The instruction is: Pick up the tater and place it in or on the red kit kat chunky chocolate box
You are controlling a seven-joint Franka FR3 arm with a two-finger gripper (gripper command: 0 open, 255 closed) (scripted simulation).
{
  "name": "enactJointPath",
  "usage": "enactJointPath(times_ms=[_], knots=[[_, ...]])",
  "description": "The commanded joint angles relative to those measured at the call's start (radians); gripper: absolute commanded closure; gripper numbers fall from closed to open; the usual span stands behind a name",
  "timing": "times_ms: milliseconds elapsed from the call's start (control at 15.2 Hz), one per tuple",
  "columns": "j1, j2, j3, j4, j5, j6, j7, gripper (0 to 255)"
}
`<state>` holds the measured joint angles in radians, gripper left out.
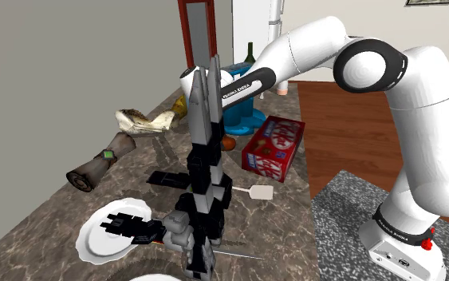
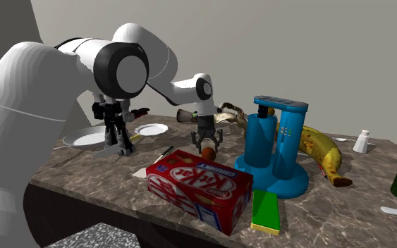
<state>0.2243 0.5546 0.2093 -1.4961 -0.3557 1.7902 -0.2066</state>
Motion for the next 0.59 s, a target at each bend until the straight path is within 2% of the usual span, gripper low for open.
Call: enactJointPath(times_ms=[0,528], knots=[[0.000,0.000,0.000,0.000,0.000,0.000,0.000,255],[0.000,-0.005,0.001,0.006,0.002,-0.010,-0.003,255]])
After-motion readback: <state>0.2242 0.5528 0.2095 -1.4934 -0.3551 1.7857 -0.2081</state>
